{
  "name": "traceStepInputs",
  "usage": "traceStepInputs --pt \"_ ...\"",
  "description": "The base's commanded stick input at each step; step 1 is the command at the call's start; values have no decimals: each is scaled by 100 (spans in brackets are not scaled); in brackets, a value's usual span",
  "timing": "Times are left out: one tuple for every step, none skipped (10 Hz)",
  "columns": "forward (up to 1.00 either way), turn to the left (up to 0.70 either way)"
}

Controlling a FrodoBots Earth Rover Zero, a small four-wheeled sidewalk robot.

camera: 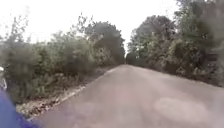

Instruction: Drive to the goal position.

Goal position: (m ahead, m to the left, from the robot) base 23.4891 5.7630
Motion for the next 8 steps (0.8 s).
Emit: traceStepInputs --pt "70 0" --pt "70 0" --pt "70 0" --pt "70 0" --pt "70 0" --pt "70 0" --pt "70 0" --pt "70 0"
